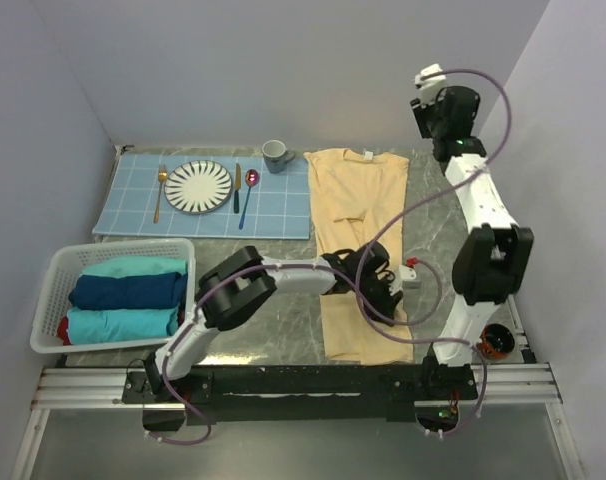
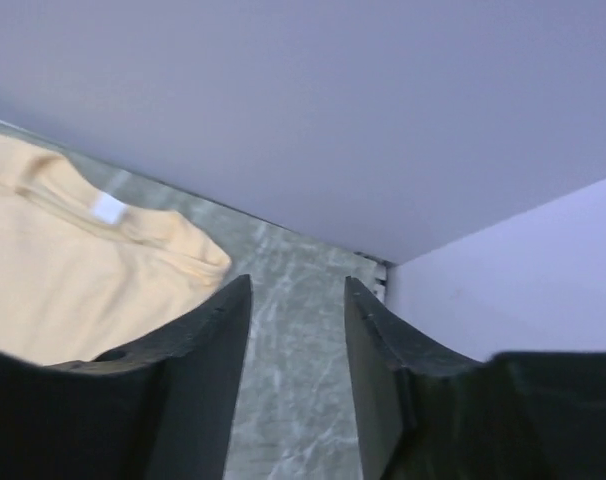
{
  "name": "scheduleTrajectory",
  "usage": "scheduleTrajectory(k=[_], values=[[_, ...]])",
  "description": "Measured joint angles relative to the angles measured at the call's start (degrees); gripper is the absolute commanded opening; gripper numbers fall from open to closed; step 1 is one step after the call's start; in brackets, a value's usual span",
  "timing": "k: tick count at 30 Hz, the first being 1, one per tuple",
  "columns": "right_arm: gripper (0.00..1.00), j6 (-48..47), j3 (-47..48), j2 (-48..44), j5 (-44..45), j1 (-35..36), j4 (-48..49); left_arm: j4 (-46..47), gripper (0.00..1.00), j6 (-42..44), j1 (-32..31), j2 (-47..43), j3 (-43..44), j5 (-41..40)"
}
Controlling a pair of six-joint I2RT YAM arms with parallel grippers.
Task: Roll the t-shirts
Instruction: Roll the T-shirt to the center of the board.
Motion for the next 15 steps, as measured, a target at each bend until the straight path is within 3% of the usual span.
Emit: scheduleTrajectory(k=[3,7,11,15], values=[[0.57,5.3,-4.4,-7.7,-4.1,-2.3,-4.0,-4.6,0.33,0.7,2.2,-6.9,-3.1,-2.1],[0.61,13.7,-9.1,-13.5,-9.9,-10.4,-15.4,-10.1,0.45,0.7,8.1,-20.7,-5.6,-6.0],[0.70,19.2,-13.8,-16.5,-15.8,-16.8,-27.8,-13.2,0.52,-5.6,15.9,-33.8,-5.7,-11.1],[0.70,22.3,-20.2,-23.7,-23.5,-15.8,-37.5,-13.7,0.55,-15.2,23.8,-42.4,-11.7,-14.0]])
